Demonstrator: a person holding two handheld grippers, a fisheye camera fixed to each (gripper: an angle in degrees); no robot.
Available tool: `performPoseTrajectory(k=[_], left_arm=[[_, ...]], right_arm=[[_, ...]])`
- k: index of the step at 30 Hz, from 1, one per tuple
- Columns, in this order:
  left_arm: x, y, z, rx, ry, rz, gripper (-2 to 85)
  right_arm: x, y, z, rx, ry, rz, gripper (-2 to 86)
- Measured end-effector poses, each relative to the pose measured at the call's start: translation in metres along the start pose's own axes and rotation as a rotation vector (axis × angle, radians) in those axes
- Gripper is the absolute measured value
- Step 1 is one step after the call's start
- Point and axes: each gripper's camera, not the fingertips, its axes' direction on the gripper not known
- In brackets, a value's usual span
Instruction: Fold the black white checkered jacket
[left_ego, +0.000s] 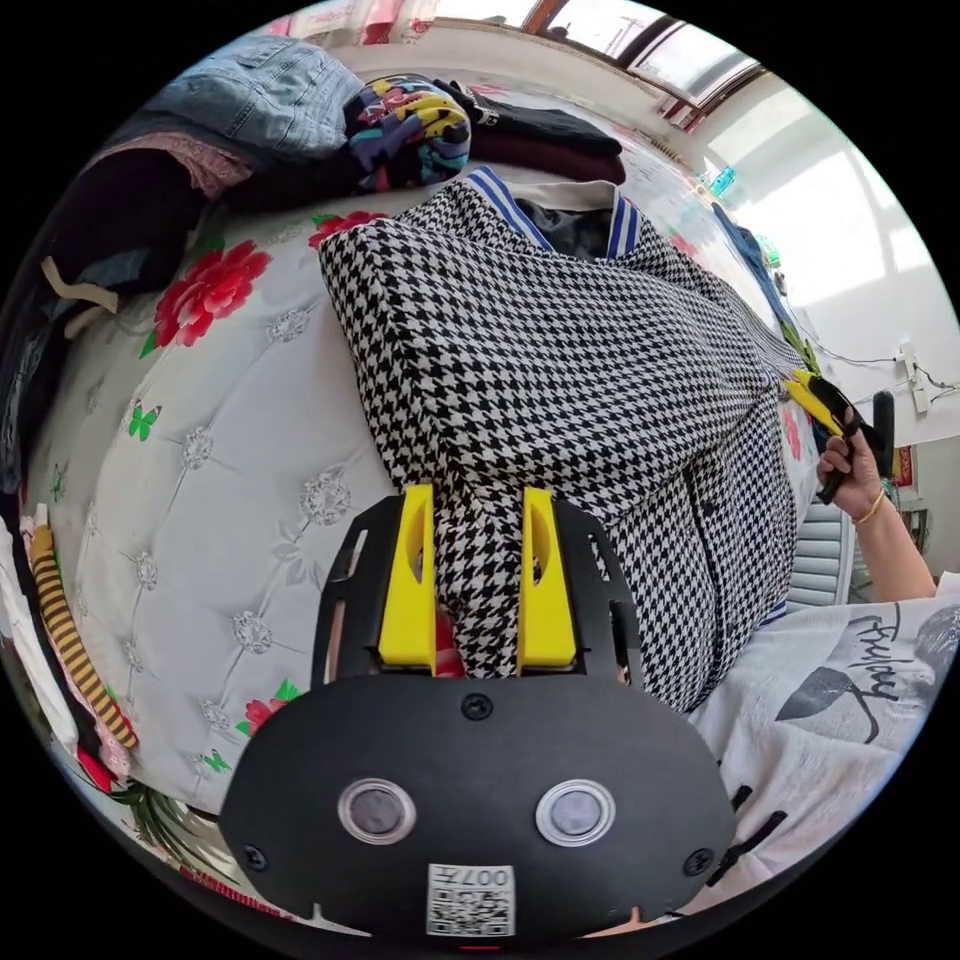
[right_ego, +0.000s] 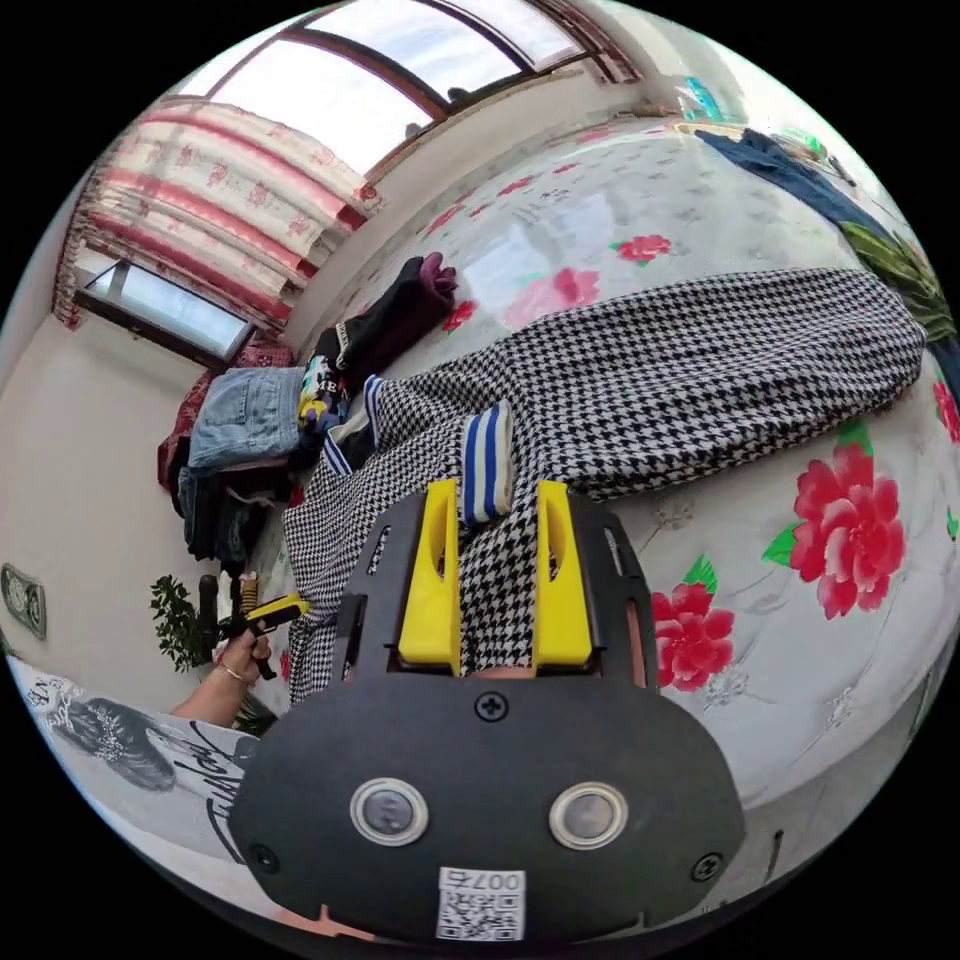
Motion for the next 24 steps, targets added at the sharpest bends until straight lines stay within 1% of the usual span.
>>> performPoseTrajectory(k=[1, 2, 4, 7, 9, 12, 13, 15, 16, 17, 19, 20, 22, 23, 24], left_arm=[[-0.002, 0.002, 0.003, 0.019, 0.011, -0.006, 12.5], [-0.004, 0.003, 0.004, 0.029, 0.016, -0.01, 12.4], [-0.007, 0.005, 0.01, 0.056, 0.026, -0.031, 12.2], [-0.004, 0.001, 0.016, 0.047, 0.001, -0.031, 12.0], [-0.002, -0.004, 0.02, 0.033, -0.025, -0.025, 11.8], [-0.005, -0.008, 0.023, 0.031, -0.036, -0.03, 11.8], [-0.008, -0.009, 0.024, 0.035, -0.036, -0.03, 11.8], [-0.012, -0.009, 0.024, 0.042, -0.04, -0.035, 11.7], [-0.014, -0.01, 0.024, 0.044, -0.044, -0.039, 11.6], [-0.016, -0.011, 0.024, 0.046, -0.047, -0.042, 11.6], [-0.021, -0.013, 0.023, 0.054, -0.056, -0.048, 11.5], [-0.023, -0.013, 0.023, 0.056, -0.057, -0.05, 11.5], [-0.032, -0.014, 0.02, 0.068, -0.054, -0.074, 11.5], [-0.034, -0.014, 0.019, 0.072, -0.053, -0.081, 11.6], [-0.04, -0.014, 0.016, 0.08, -0.049, -0.1, 11.7]], right_arm=[[0.031, -0.004, -0.023, 0.077, 0.04, 0.113, 8.4], [0.047, -0.005, -0.033, 0.116, 0.053, 0.173, 8.4], [0.112, -0.001, -0.067, 0.25, 0.087, 0.405, 8.4], [0.17, 0.008, -0.091, 0.377, 0.111, 0.584, 8.7], [0.194, 0.012, -0.1, 0.44, 0.107, 0.642, 8.8], [0.223, 0.022, -0.102, 0.548, 0.025, 0.738, 8.4], [0.229, 0.025, -0.101, 0.596, 0.001, 0.748, 8.0], [0.235, 0.024, -0.092, 0.604, -0.035, 0.752, 6.9], [0.234, 0.022, -0.087, 0.613, -0.036, 0.72, 5.6], [0.233, 0.021, -0.083, 0.606, -0.041, 0.704, 4.8], [0.231, 0.013, -0.067, 0.526, -0.155, 0.708, 2.1], [0.227, 0.013, -0.067, 0.552, -0.171, 0.706, 1.7], [0.194, 0.001, -0.071, 0.669, -0.306, 0.597, 0.7], [0.181, -0.006, -0.072, 0.672, -0.344, 0.548, 0.5], [0.148, -0.024, -0.074, 0.643, -0.388, 0.431, 0.4]])
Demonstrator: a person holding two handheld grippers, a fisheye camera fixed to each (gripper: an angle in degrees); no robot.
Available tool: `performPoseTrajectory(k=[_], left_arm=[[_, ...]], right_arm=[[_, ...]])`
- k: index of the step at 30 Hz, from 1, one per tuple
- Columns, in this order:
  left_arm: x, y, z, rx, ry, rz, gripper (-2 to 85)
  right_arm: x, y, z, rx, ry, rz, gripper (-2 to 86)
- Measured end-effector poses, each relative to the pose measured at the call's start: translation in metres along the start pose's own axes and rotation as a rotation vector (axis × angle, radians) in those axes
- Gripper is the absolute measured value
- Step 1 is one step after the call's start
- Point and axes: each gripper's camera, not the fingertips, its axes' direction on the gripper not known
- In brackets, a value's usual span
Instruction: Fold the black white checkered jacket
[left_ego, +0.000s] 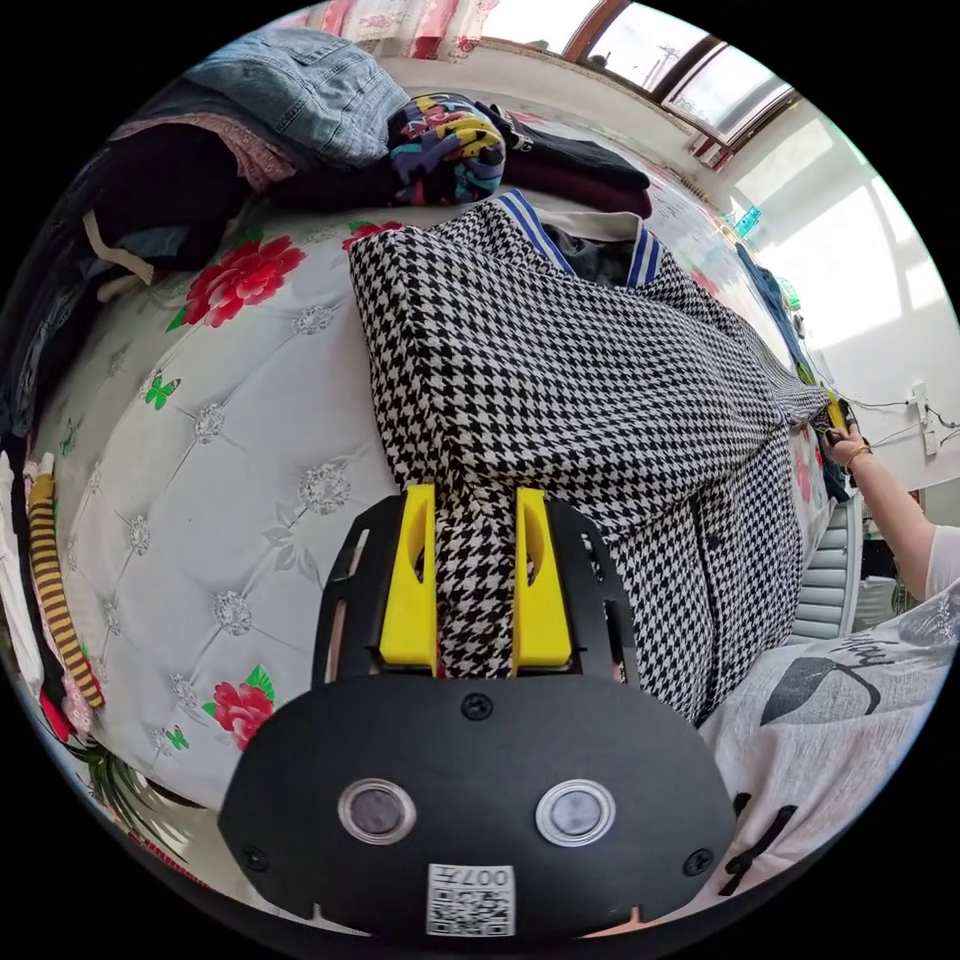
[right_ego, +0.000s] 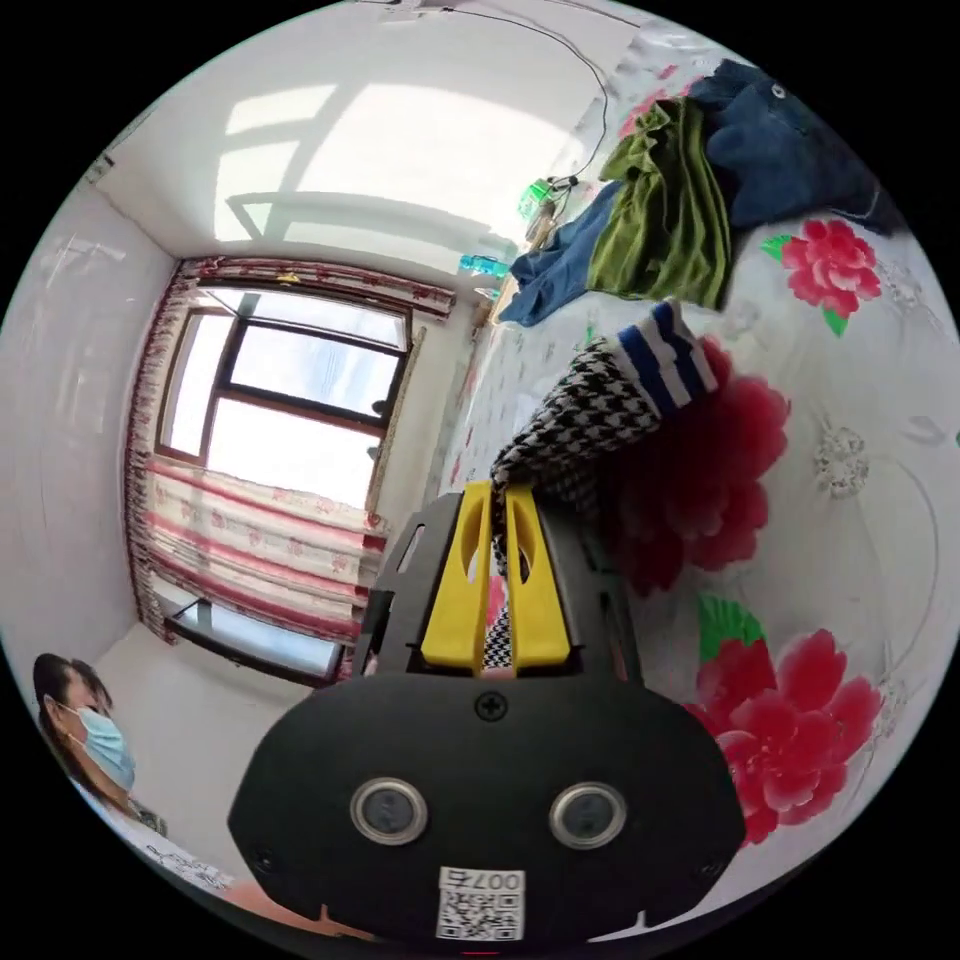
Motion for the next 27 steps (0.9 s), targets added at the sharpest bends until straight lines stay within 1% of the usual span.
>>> performPoseTrajectory(k=[1, 2, 4, 5, 7, 8, 9, 10, 11, 13, 15, 17, 20, 23, 25, 26, 27], left_arm=[[-0.006, -0.001, -0.002, 0.01, 0.008, -0.02, 11.7], [-0.009, -0.001, -0.004, 0.015, 0.015, -0.031, 11.7], [-0.028, -0.002, -0.01, 0.041, 0.07, -0.093, 11.8], [-0.033, -0.001, -0.012, 0.047, 0.088, -0.114, 11.8], [-0.055, 0.002, -0.025, 0.077, 0.143, -0.207, 11.7], [-0.059, 0.004, -0.031, 0.101, 0.148, -0.228, 11.6], [-0.065, 0.01, -0.045, 0.156, 0.166, -0.25, 11.5], [-0.071, 0.018, -0.058, 0.205, 0.175, -0.276, 11.1], [-0.074, 0.023, -0.064, 0.224, 0.179, -0.29, 10.8], [-0.088, 0.042, -0.084, 0.263, 0.211, -0.33, 10.8], [-0.099, 0.058, -0.097, 0.259, 0.212, -0.35, 10.8], [-0.109, 0.077, -0.11, 0.258, 0.193, -0.358, 10.7], [-0.124, 0.113, -0.127, 0.242, 0.184, -0.381, 10.8], [-0.135, 0.151, -0.14, 0.21, 0.191, -0.4, 11.6], [-0.141, 0.184, -0.149, 0.172, 0.198, -0.394, 12.9], [-0.142, 0.193, -0.151, 0.167, 0.201, -0.389, 13.1], [-0.146, 0.212, -0.156, 0.161, 0.207, -0.384, 13.4]], right_arm=[[-0.045, 0.009, 0.02, -0.099, -0.06, -0.141, 0.2], [-0.07, 0.017, 0.032, -0.159, -0.092, -0.219, 0.2], [-0.173, 0.08, 0.074, -0.417, -0.216, -0.542, 0.2], [-0.197, 0.102, 0.083, -0.477, -0.247, -0.621, 0.3], [-0.268, 0.209, 0.111, -0.706, -0.333, -0.873, 0.8], [-0.279, 0.238, 0.117, -0.752, -0.34, -0.921, 1.0], [-0.293, 0.297, 0.127, -0.818, -0.342, -0.986, 1.6], [-0.295, 0.355, 0.136, -0.87, -0.335, -1.014, 2.1], [-0.293, 0.384, 0.141, -0.911, -0.331, -1.028, 2.4], [-0.273, 0.496, 0.163, -1.195, -0.231, -1.103, 3.4], [-0.256, 0.546, 0.162, -1.317, -0.165, -1.123, 4.2], [-0.25, 0.559, 0.149, -1.322, -0.165, -1.108, 4.9], [-0.247, 0.535, 0.128, -1.274, -0.147, -1.086, 5.8], [-0.23, 0.478, 0.108, -1.231, -0.062, -0.984, 6.7], [-0.2, 0.428, 0.077, -1.18, 0.014, -0.856, 7.5], [-0.191, 0.417, 0.067, -1.165, 0.043, -0.83, 7.7], [-0.172, 0.399, 0.044, -1.134, 0.111, -0.793, 8.2]])
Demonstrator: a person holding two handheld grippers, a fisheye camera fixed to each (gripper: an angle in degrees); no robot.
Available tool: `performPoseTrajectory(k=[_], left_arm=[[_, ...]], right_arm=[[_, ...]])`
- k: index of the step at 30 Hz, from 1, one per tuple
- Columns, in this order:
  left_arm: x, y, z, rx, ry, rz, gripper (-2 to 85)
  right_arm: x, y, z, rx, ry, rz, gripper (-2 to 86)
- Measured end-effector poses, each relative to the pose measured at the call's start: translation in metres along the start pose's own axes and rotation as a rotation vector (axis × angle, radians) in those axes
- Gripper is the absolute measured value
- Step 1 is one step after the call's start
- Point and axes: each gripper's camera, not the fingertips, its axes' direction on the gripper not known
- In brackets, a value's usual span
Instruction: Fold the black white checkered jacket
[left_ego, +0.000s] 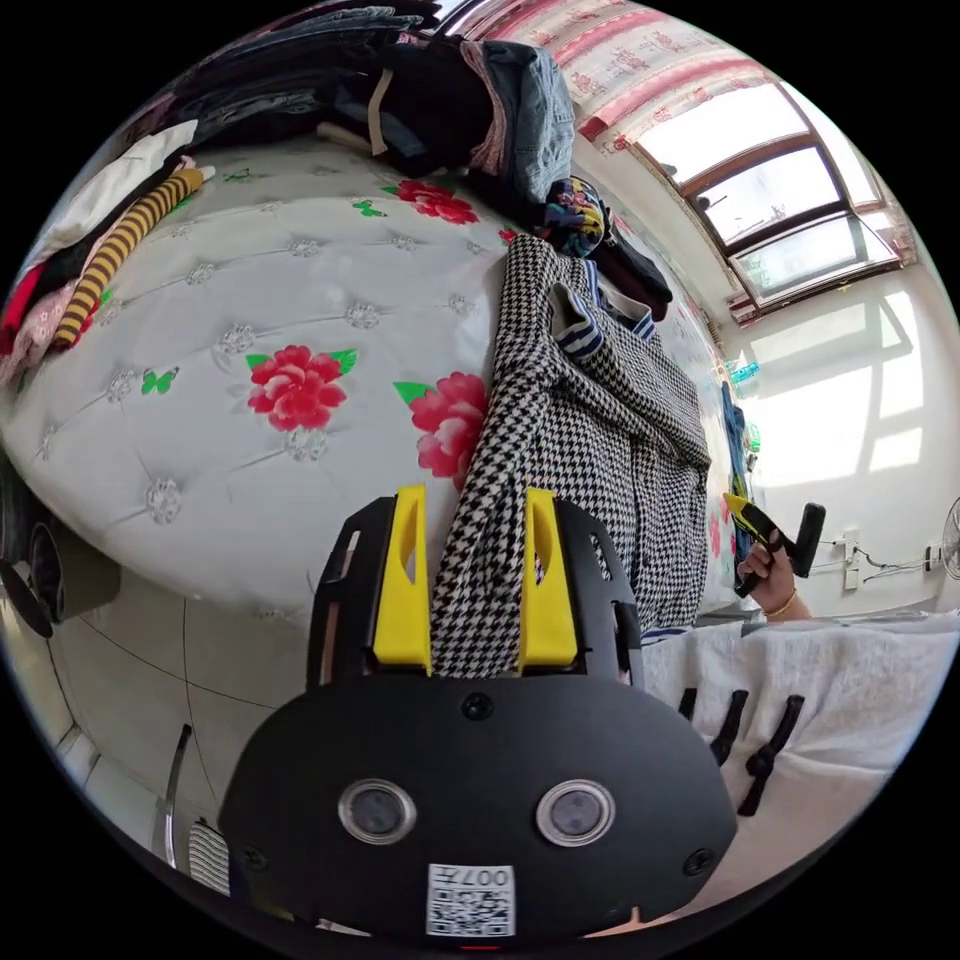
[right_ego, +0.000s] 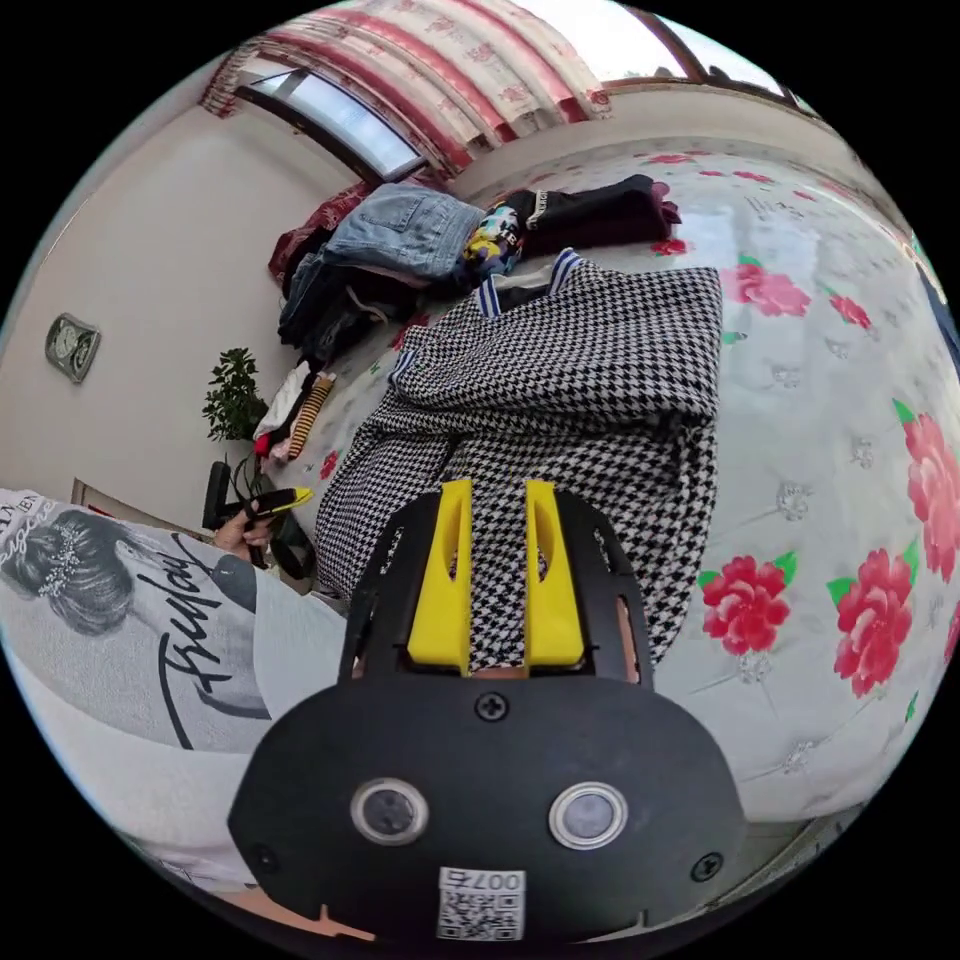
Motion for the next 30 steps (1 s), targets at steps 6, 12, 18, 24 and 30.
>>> performPoseTrajectory(k=[6, 12, 18, 24, 30], left_arm=[[-0.039, 0.064, -0.031, -0.05, 0.021, -0.017, 15.3], [-0.059, 0.077, -0.018, -0.147, 0.093, 0.03, 16.9], [-0.047, 0.058, 0.024, -0.34, 0.063, 0.103, 11.7], [-0.034, 0.036, -0.054, -0.311, 0.304, 0.231, 5.9], [-0.025, -0.012, -0.126, -0.148, 0.645, 0.228, 5.7]], right_arm=[[0.058, 0.133, -0.043, 0.02, 0.072, 0.31, 11.2], [0.093, 0.188, -0.017, -0.092, -0.062, 0.438, 12.7], [0.099, 0.164, 0.03, -0.228, -0.16, 0.364, 8.8], [0.104, 0.137, -0.02, -0.239, -0.298, 0.191, 4.3], [0.136, 0.115, -0.077, -0.049, -0.544, 0.222, 1.8]])
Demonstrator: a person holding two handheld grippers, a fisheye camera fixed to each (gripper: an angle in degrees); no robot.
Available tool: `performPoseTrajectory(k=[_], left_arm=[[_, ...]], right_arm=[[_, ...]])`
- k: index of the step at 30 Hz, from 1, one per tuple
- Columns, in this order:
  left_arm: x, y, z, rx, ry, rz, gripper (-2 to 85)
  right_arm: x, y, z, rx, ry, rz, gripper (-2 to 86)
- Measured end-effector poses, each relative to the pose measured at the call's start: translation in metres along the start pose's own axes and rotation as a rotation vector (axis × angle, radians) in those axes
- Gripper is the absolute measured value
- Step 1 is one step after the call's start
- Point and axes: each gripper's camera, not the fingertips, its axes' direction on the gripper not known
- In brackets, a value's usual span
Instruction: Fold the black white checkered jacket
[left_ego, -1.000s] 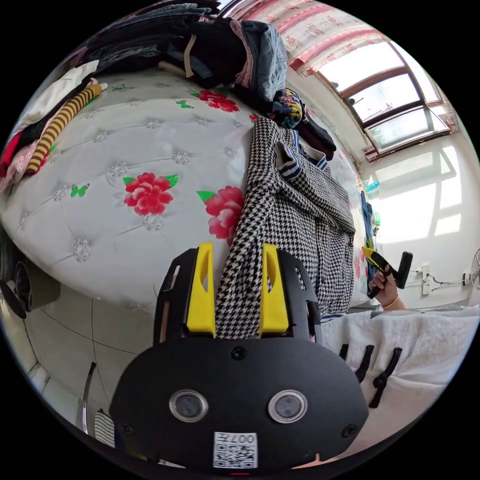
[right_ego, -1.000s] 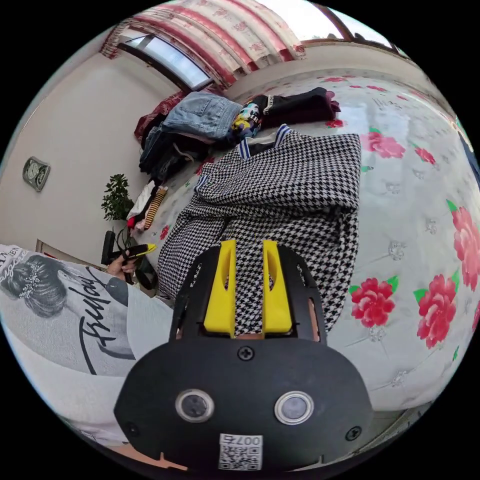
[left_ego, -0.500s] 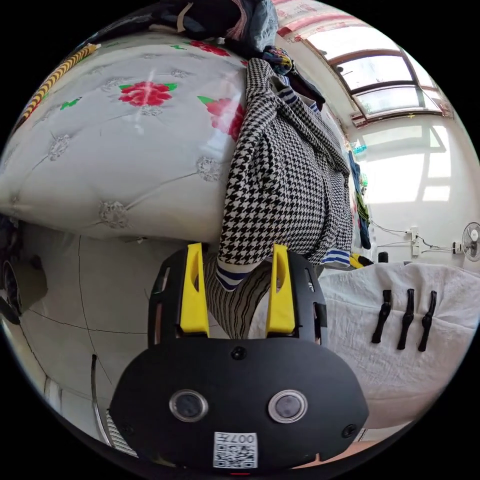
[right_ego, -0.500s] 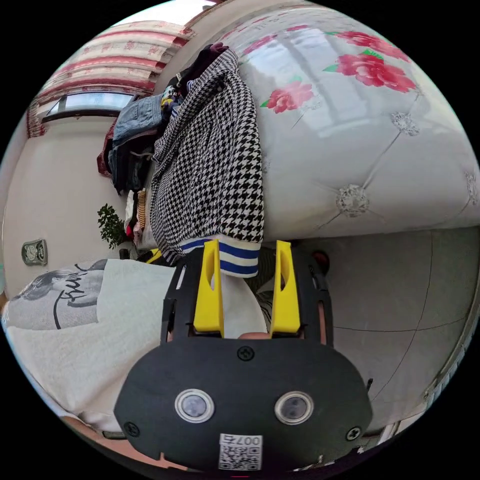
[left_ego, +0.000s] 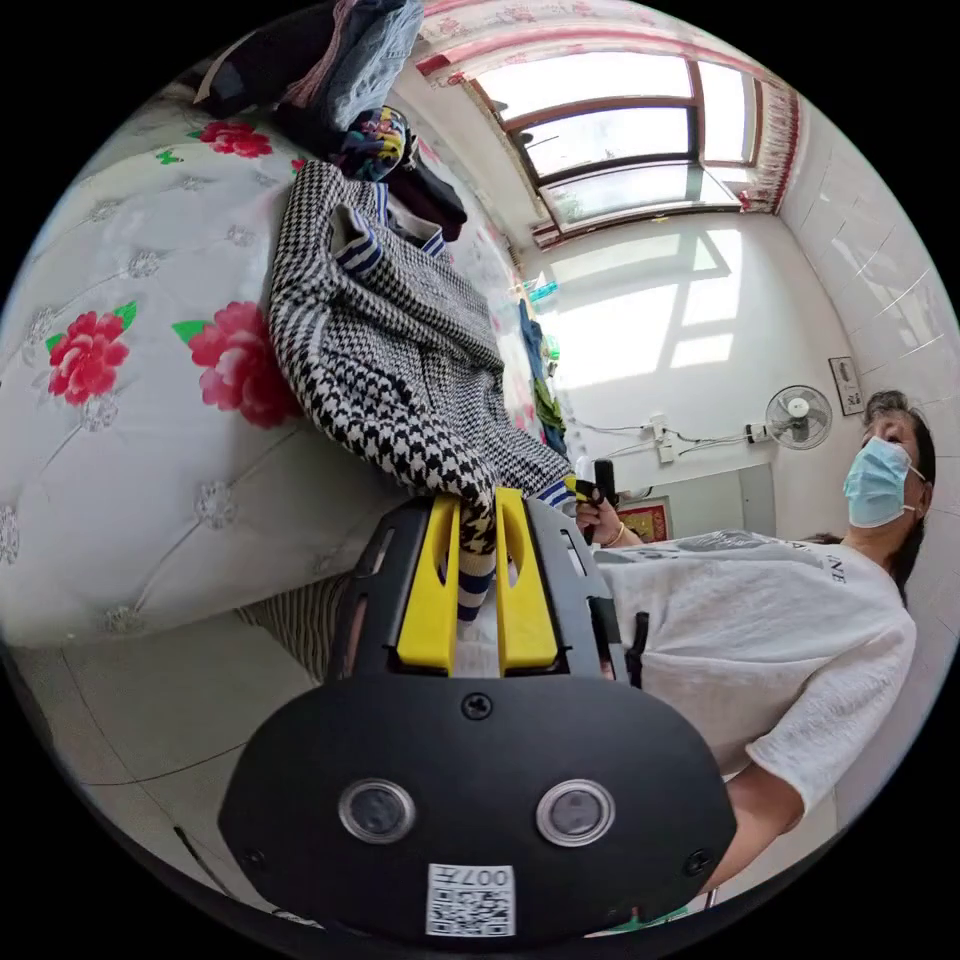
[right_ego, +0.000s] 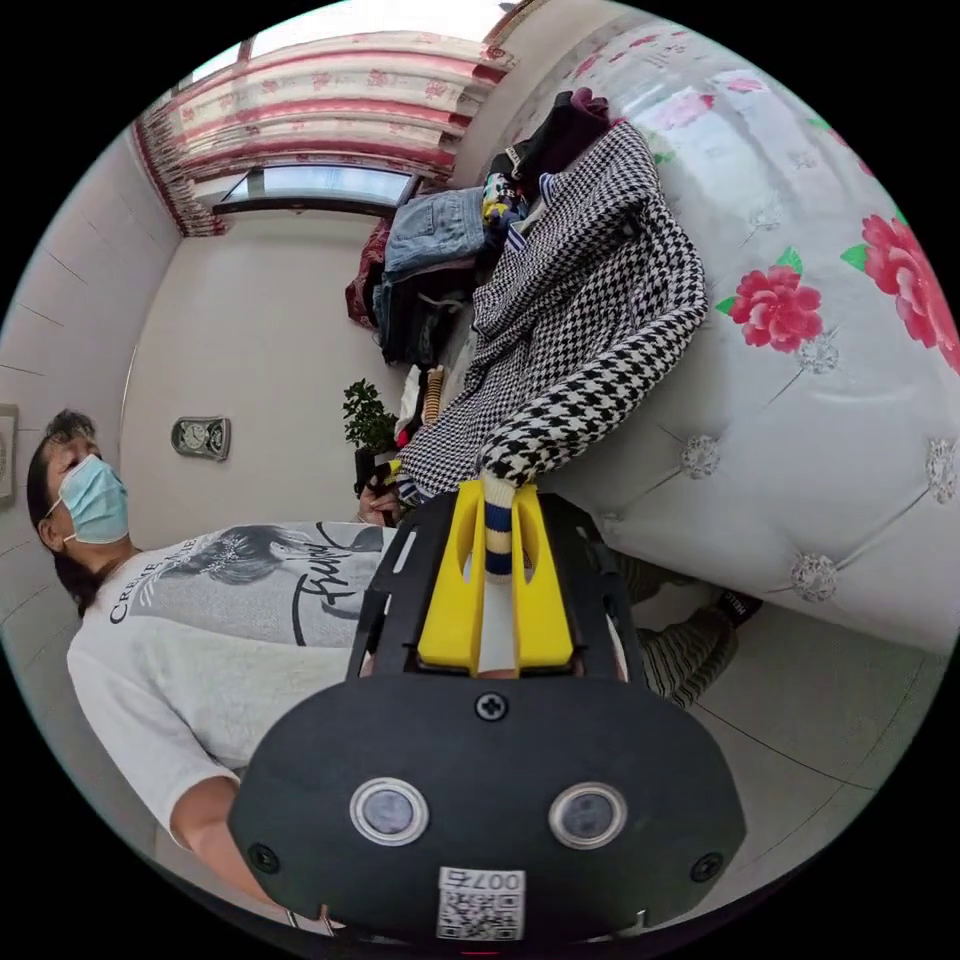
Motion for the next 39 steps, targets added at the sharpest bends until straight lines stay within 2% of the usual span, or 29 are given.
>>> performPoseTrajectory(k=[4, 8, 11, 13, 15, 18, 23, 27, 28, 32, 35, 39], left_arm=[[0.0, -0.064, -0.019, 0.085, 0.169, 0.008, 5.4], [0.014, -0.156, -0.024, 0.06, 0.175, 0.059, 5.4], [0.017, -0.241, -0.034, 0.139, 0.108, 0.03, 6.5], [-0.009, -0.291, -0.033, 0.235, -0.027, -0.082, 9.7], [-0.037, -0.309, -0.021, 0.252, -0.154, -0.17, 12.5], [-0.075, -0.304, 0.003, 0.227, -0.282, -0.237, 13.2], [-0.09, -0.262, 0.046, 0.163, -0.401, -0.146, 12.2], [-0.119, -0.257, 0.122, -0.072, -0.62, -0.144, 7.8], [-0.116, -0.259, 0.136, -0.057, -0.642, -0.068, 7.2], [-0.103, -0.268, 0.163, -0.137, -0.696, -0.002, 7.1], [-0.081, -0.252, 0.158, -0.083, -0.775, 0.033, 7.8], [-0.035, -0.207, 0.133, 0.118, -0.803, 0.016, 7.3]], right_arm=[[-0.006, -0.043, -0.033, 0.103, -0.137, -0.029, 1.1], [-0.025, -0.113, -0.06, 0.16, -0.162, -0.081, 1.1], [-0.047, -0.192, -0.079, 0.228, -0.108, -0.13, 1.7], [-0.049, -0.252, -0.08, 0.287, 0.076, -0.113, 2.7], [-0.034, -0.284, -0.07, 0.296, 0.204, -0.062, 3.7], [0.001, -0.289, -0.056, 0.384, 0.254, 0.012, 4.1], [0.047, -0.234, -0.027, 0.419, 0.425, 0.064, 4.7], [0.076, -0.208, -0.004, 0.326, 0.564, 0.118, 6.1], [0.078, -0.205, -0.009, 0.358, 0.57, 0.146, 6.4], [0.063, -0.199, -0.036, 0.515, 0.54, 0.137, 7.9], [0.057, -0.186, -0.057, 0.583, 0.544, 0.14, 9.2], [0.081, -0.154, -0.074, 0.59, 0.497, 0.255, 10.7]])
